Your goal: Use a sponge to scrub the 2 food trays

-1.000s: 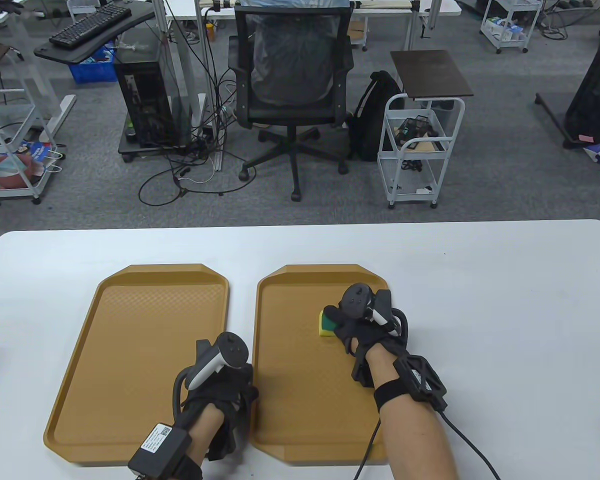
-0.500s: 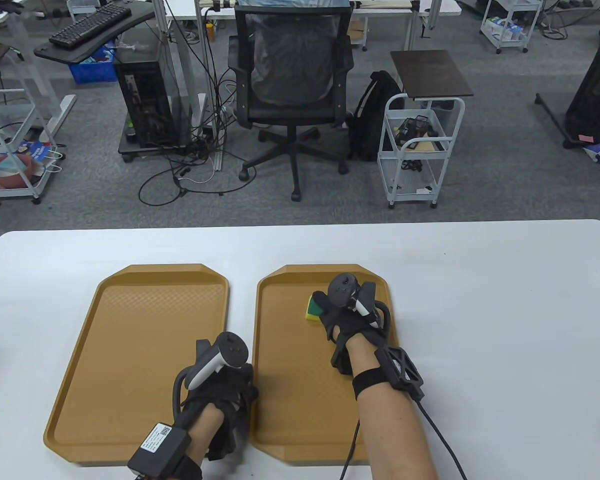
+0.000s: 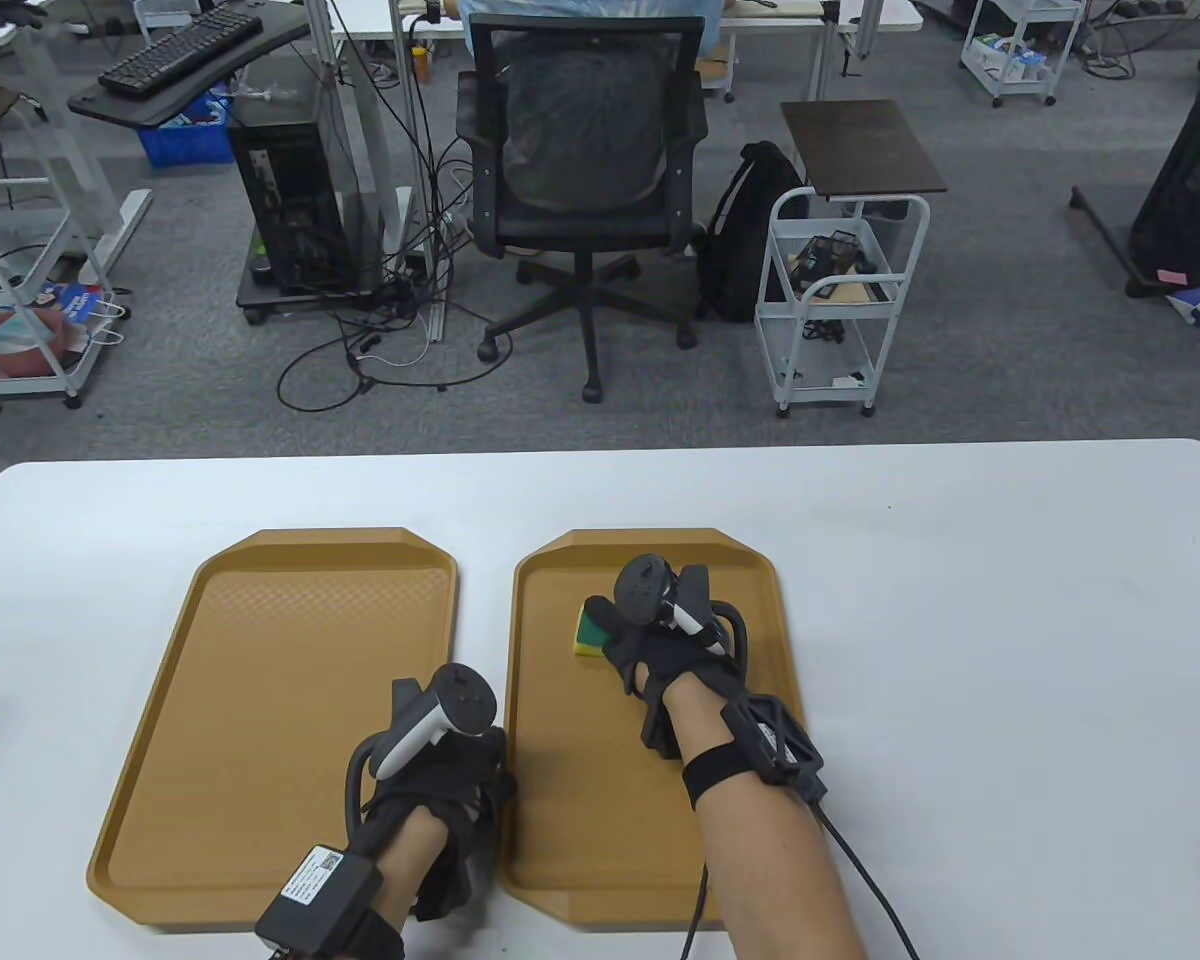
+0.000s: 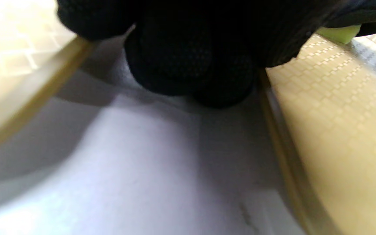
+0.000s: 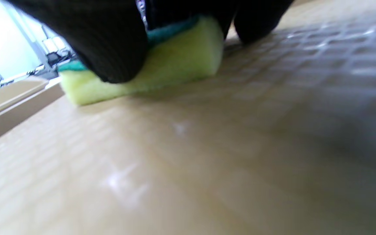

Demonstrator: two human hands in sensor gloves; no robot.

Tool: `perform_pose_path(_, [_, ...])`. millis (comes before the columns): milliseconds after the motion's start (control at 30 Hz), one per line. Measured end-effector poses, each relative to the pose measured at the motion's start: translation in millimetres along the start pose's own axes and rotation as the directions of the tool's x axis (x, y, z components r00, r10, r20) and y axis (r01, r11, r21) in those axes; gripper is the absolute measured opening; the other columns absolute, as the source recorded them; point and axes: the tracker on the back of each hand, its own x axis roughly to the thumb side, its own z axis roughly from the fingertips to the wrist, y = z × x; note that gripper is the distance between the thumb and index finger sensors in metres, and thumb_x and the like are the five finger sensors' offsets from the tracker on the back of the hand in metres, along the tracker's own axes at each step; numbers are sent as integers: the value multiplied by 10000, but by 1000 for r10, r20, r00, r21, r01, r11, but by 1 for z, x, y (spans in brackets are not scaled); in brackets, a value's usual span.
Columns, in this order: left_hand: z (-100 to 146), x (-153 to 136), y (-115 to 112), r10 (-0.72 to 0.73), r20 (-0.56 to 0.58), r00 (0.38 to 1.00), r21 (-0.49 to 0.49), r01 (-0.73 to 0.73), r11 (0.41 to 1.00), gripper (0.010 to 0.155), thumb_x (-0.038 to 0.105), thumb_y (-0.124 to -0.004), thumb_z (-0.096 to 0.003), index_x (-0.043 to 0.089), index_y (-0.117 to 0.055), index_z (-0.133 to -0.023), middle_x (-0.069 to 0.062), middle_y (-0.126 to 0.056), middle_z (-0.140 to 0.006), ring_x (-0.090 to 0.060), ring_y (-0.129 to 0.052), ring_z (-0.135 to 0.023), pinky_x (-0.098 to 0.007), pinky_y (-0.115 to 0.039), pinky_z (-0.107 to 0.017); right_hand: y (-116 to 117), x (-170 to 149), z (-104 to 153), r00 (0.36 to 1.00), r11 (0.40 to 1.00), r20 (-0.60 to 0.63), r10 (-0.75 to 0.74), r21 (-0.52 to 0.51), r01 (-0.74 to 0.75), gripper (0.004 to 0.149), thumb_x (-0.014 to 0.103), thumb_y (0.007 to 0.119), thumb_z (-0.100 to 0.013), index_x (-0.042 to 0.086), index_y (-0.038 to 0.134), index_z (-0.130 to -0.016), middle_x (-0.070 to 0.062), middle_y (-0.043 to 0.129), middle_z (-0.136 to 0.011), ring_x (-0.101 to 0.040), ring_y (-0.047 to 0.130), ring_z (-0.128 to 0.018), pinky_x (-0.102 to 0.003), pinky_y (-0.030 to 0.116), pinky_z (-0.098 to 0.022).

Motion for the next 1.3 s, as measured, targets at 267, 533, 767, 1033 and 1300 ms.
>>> perform_pose_path(267, [0,0,0,2,-4,1000,0,-2,1000,653,448,-820,-468,251,-613,-1055,42,-1031,-560,-223,-1017,-392,-388,-821,-383,8,8,35,992,995,91,87,30,-90,590,347,889,-464,425,643,-994,-64,612,-1110,-367,651,-1017,-553,647,-740])
perform_pose_path(533, [0,0,0,1,-5,1000,0,-1,1000,652,449,-820,-467,254,-613,-1055,44,-1031,-561,-222,-1017,-393,-388,-821,-383,20,19,77,956,973,193,222,24,-231,620,361,911,-454,425,623,-1000,-92,632,-1101,-364,717,-1000,-507,726,-719])
perform_pose_path(767, [0,0,0,1,-5,1000,0,-1,1000,653,450,-820,-468,253,-612,-1055,43,-1030,-562,-222,-1016,-395,-388,-820,-385,29,26,112,923,954,256,287,13,-301,646,373,918,-445,411,607,-1009,-106,649,-1089,-371,750,-981,-475,788,-692])
perform_pose_path(1033, [0,0,0,2,-7,1000,0,-2,1000,655,452,-821,-468,255,-612,-1056,45,-1030,-562,-221,-1017,-394,-387,-820,-385,34,31,141,897,940,311,313,36,-340,668,402,935,-428,400,608,-1011,-101,675,-1074,-366,768,-964,-477,781,-691])
perform_pose_path(1300, [1,1,-1,4,-34,999,16,-3,1000,652,463,-824,-470,264,-618,-1057,41,-1029,-562,-218,-1018,-400,-394,-821,-390,36,32,159,875,922,357,326,82,-378,680,413,943,-419,403,607,-1010,-93,665,-1074,-358,754,-962,-493,756,-696])
